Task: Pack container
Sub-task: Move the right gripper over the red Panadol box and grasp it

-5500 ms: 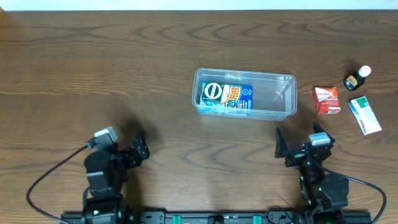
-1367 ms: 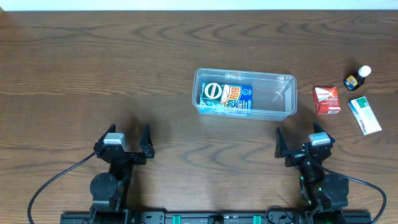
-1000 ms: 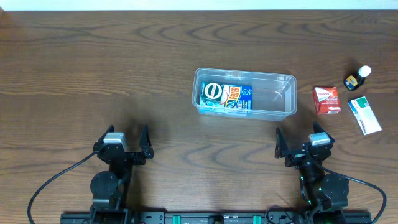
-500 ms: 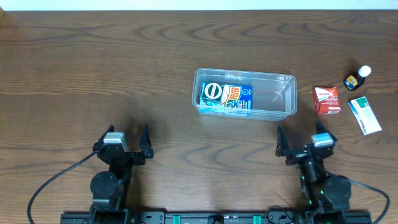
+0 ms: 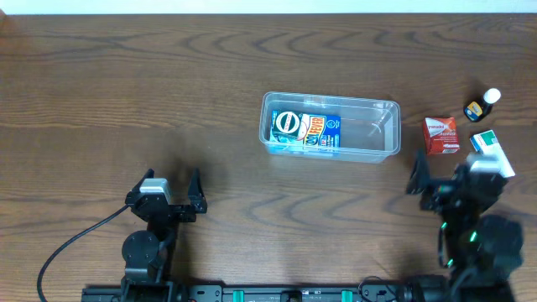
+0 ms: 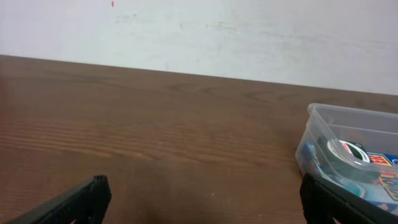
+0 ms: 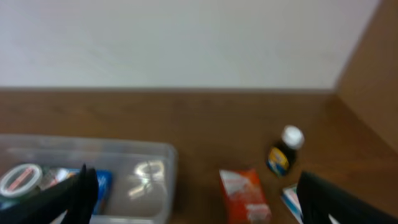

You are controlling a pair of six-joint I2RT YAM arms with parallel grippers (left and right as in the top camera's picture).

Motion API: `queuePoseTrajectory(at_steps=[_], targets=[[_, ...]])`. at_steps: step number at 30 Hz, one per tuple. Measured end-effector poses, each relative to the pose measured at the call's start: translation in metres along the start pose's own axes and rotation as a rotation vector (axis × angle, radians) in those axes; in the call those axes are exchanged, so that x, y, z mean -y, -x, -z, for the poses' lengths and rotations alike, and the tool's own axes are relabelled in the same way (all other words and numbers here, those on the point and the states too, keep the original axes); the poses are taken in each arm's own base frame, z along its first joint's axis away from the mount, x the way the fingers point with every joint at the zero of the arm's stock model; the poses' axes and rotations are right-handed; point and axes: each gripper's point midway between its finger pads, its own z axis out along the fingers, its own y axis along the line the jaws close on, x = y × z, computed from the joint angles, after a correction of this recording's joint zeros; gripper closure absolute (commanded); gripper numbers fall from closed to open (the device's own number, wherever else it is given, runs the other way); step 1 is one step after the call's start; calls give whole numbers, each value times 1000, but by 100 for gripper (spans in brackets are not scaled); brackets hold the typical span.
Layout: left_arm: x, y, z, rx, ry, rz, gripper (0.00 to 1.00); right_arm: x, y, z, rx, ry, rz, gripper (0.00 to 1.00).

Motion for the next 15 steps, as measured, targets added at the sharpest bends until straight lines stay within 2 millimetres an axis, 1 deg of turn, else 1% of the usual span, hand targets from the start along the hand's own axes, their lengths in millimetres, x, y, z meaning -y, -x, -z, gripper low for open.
queuePoseTrajectory(at_steps=[1, 3, 4, 6, 9, 12, 15], targets=[[0, 0, 0, 0, 0, 0, 2, 4, 3, -5, -55, -17, 1, 1], [0, 0, 0, -1, 0, 0, 2, 11, 3, -17, -197, -35, 5, 1], [0, 0, 0, -1, 0, 0, 2, 13, 4, -21, -236, -39, 5, 1], [0, 0, 0, -2, 0, 0, 2, 20, -3, -32, -392, -42, 11, 1], [0, 0, 0, -2, 0, 0, 2, 35, -4, -49, -559, -65, 2, 1], [0, 0, 0, -2, 0, 0, 2, 51, -7, -67, -661, -89, -17, 1], [0, 0, 0, -2, 0, 0, 2, 61, -11, -88, -698, -104, -27, 1]])
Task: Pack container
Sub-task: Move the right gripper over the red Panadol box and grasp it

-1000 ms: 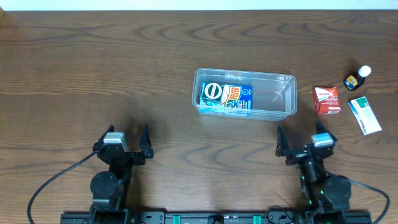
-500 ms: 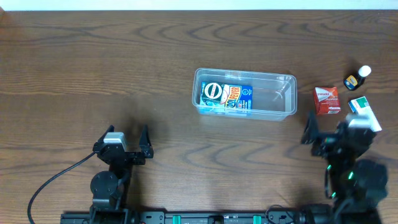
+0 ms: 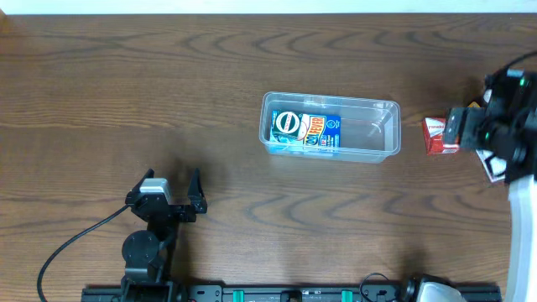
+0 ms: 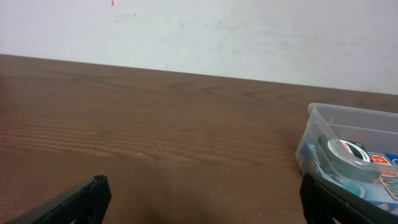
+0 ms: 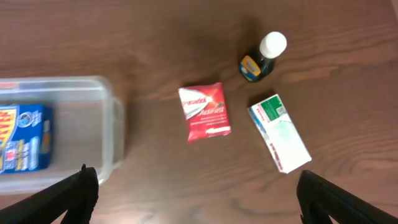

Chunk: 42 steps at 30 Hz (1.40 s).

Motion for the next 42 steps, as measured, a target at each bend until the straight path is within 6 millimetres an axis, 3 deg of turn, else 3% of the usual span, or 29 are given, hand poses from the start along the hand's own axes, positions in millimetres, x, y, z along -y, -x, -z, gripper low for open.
queuePoseTrajectory(at_steps=[16, 29, 42], targets=[[0, 0, 0, 0, 0, 0, 2, 10, -16, -75, -184, 19, 173, 1], [0, 0, 0, 0, 0, 0, 2, 10, -23, -103, -233, 42, 255, 1], [0, 0, 0, 0, 0, 0, 2, 15, -50, -179, -358, 44, 212, 1]])
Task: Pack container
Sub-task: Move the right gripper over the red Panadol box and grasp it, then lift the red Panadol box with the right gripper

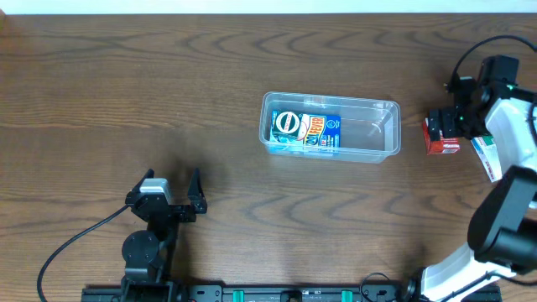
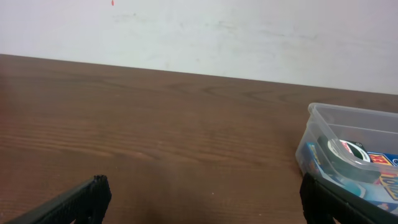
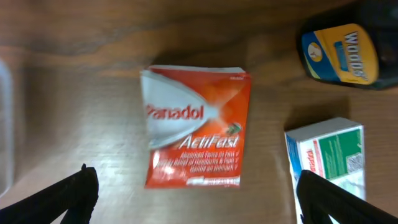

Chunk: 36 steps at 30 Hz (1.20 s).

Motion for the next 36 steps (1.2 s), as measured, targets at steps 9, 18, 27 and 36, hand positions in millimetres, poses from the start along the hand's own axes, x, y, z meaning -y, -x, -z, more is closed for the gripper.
queuePoseTrajectory(at_steps=[9, 18, 27, 36], targets=[[0, 0, 0, 0, 0, 0, 2, -1, -2, -38, -41, 12, -26, 1], [0, 0, 0, 0, 0, 0, 2, -3, -7, -59, -75, 24, -26, 25], [0, 0, 0, 0, 0, 0, 2, -3, -7, -59, -74, 26, -35, 37], [0, 0, 0, 0, 0, 0, 2, 0, 3, -49, -63, 20, -113, 39]])
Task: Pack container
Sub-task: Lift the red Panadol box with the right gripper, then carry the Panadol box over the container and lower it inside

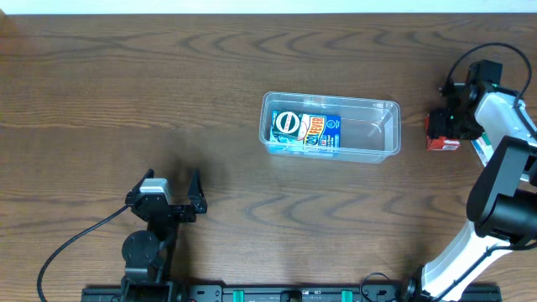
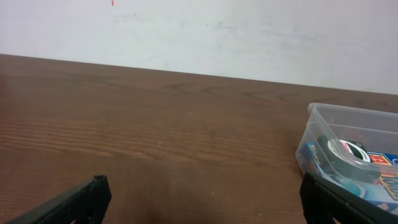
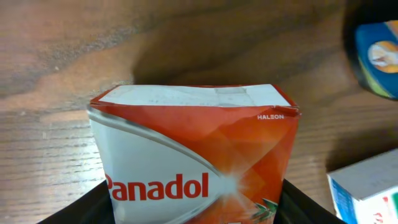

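A red and white Panadol box [image 3: 193, 155] lies on the table right of the clear plastic container [image 1: 394, 126]. My right gripper [image 3: 193, 208] is down on it, a finger against each side, shut on the box; from overhead the gripper [image 1: 453, 126] covers most of the box [image 1: 442, 143]. The container holds a blue packet [image 1: 323, 132] and a tape roll [image 1: 286, 124]. My left gripper [image 2: 202, 199] rests open at the front left, empty, well away from the container [image 2: 323, 118].
A small dark bottle with a blue and yellow label [image 3: 378, 59] stands just right of the Panadol box. A white and green carton [image 3: 367, 186] lies beside it at the lower right. The container's right half holds nothing.
My right gripper has come down from above the Panadol box to around it, and its fingers have drawn in against the box's sides. The left arm has not moved.
My right gripper started low at the front right, open, looking toward the container. It then stood high above the Panadol box, bottle and carton, then close over the box, still open. Now it is shut on the box on the table. The left arm stayed still.
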You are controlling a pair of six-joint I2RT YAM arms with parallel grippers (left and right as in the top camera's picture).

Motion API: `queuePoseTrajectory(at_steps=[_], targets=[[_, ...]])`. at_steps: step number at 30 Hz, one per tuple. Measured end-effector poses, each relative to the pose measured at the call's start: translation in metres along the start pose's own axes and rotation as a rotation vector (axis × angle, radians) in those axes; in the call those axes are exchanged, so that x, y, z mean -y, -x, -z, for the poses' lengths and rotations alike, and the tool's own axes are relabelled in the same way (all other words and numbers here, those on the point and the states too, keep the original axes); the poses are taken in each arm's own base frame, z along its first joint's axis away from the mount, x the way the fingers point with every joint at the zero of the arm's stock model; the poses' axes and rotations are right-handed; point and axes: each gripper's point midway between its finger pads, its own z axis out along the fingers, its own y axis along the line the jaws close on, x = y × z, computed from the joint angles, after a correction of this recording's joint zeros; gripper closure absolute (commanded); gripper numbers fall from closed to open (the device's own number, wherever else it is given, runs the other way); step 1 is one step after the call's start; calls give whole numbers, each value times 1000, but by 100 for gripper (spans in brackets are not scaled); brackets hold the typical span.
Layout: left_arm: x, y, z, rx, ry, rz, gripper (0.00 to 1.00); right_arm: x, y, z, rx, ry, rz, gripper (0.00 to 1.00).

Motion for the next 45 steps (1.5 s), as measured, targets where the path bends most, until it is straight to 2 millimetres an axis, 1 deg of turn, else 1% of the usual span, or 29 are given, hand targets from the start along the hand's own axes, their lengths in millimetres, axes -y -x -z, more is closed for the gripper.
queuePoseTrajectory(at_steps=[4, 7, 11, 14, 16, 18, 19, 21, 22, 24, 27, 31, 32, 34, 35, 36, 39, 41, 43, 45], targets=[[0, 0, 0, 0, 0, 0, 2, 0, 5, 16, 2, 0, -25, 39], [0, 0, 0, 0, 0, 0, 2, -3, 9, 42, 17, -1, -49, 40], [0, 0, 0, 0, 0, 0, 2, -6, 18, 92, 90, -7, -92, 41], [0, 0, 0, 0, 0, 0, 2, -9, 24, 138, 177, -12, -125, 44], [0, 0, 0, 0, 0, 0, 2, -12, 23, 168, 233, -10, -154, 46], [0, 0, 0, 0, 0, 0, 2, -21, 21, 198, 295, 11, -175, 48], [0, 0, 0, 0, 0, 0, 2, -29, 19, 212, 325, 26, -182, 48], [0, 0, 0, 0, 0, 0, 2, -44, 15, 230, 357, 57, -184, 47], [0, 0, 0, 0, 0, 0, 2, -55, 13, 240, 373, 77, -182, 47], [0, 0, 0, 0, 0, 0, 2, -77, 9, 250, 389, 116, -170, 46], [0, 0, 0, 0, 0, 0, 2, -115, 7, 255, 384, 174, -128, 46], [0, 0, 0, 0, 0, 0, 2, -169, 2, 250, 354, 238, -53, 46], [0, 0, 0, 0, 0, 0, 2, -184, 1, 247, 342, 252, -34, 46], [0, 0, 0, 0, 0, 0, 2, -206, -2, 239, 319, 255, -9, 44], [0, 0, 0, 0, 0, 0, 2, -214, -3, 234, 307, 252, -2, 44], [0, 0, 0, 0, 0, 0, 2, -224, -4, 227, 291, 244, 7, 44], [0, 0, 0, 0, 0, 0, 2, -242, -5, 207, 252, 220, 28, 43], [0, 0, 0, 0, 0, 0, 2, -250, -7, 191, 217, 198, 39, 42], [0, 0, 0, 0, 0, 0, 2, -254, -9, 176, 182, 170, 46, 41], [0, 0, 0, 0, 0, 0, 2, -252, -11, 163, 150, 143, 44, 41]])
